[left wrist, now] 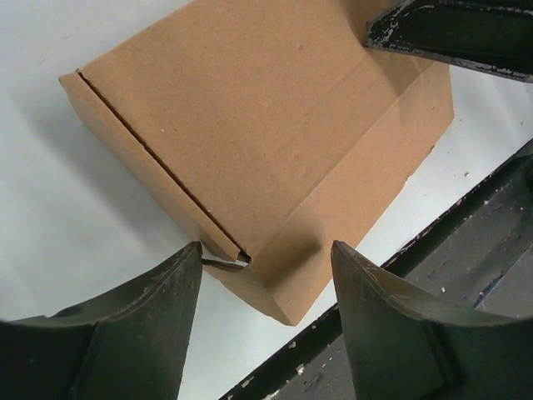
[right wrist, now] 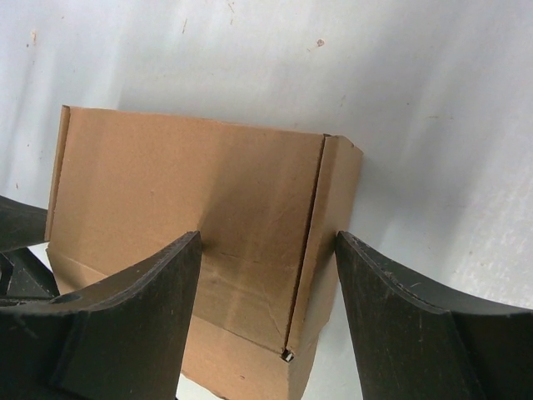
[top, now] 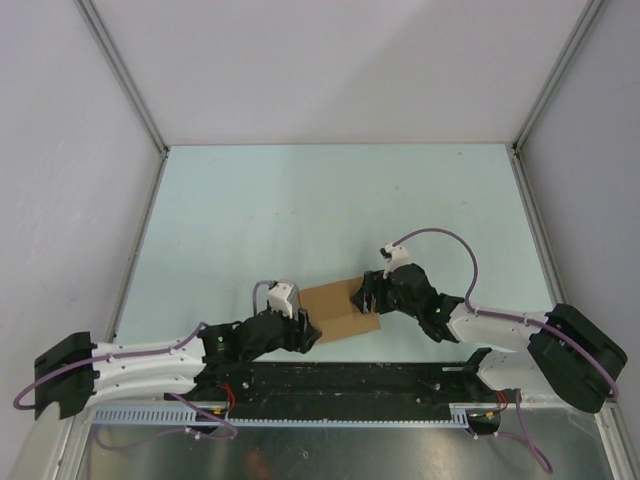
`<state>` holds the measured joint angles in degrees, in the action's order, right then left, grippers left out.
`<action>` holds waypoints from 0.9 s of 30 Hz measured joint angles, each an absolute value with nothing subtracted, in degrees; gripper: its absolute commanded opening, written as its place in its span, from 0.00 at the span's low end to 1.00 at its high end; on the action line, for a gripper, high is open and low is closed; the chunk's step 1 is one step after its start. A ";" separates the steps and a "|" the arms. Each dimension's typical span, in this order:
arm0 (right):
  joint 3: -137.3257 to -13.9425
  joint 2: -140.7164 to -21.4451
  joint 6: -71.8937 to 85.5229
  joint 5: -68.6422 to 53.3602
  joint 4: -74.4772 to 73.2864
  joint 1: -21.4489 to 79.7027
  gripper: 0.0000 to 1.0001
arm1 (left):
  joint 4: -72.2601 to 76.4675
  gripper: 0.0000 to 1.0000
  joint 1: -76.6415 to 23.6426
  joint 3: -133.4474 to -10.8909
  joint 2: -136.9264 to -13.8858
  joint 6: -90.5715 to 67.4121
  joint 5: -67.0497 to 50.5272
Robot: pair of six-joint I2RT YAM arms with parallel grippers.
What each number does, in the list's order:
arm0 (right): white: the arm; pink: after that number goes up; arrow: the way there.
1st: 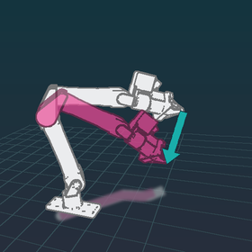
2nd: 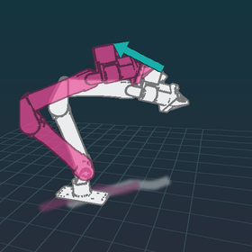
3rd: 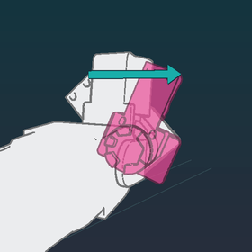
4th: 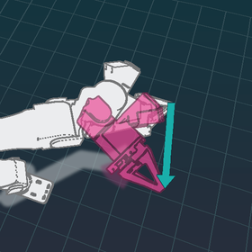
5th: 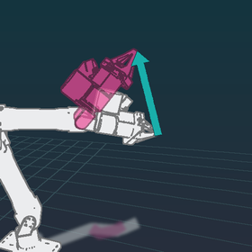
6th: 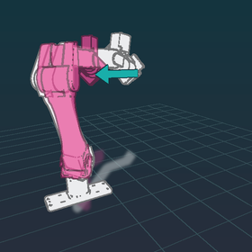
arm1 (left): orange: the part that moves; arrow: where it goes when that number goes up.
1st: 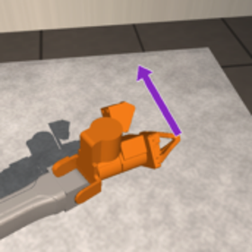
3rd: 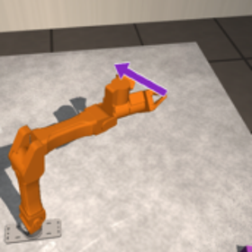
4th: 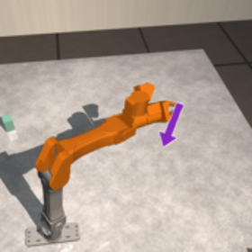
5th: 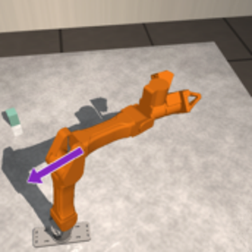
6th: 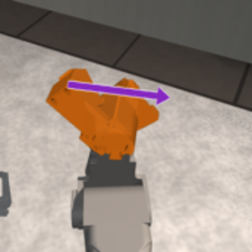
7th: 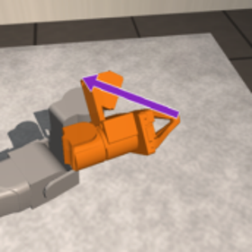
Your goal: Fold the paper box
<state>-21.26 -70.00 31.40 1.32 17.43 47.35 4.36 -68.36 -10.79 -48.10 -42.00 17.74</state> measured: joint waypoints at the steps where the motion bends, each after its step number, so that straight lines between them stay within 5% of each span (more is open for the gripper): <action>1: -21.26 -69.95 31.40 1.52 17.37 47.51 0.70 | 3.70 0.69 -68.36 -10.87 -47.77 -42.26 17.78; 17: -21.26 -67.31 31.44 4.99 13.87 51.13 0.70 | -2.76 0.69 -68.31 -11.00 -38.35 -43.77 24.49; 27: -21.26 -67.16 31.48 5.85 13.52 52.77 0.70 | 2.09 0.69 -63.72 -11.09 -46.09 -41.50 23.31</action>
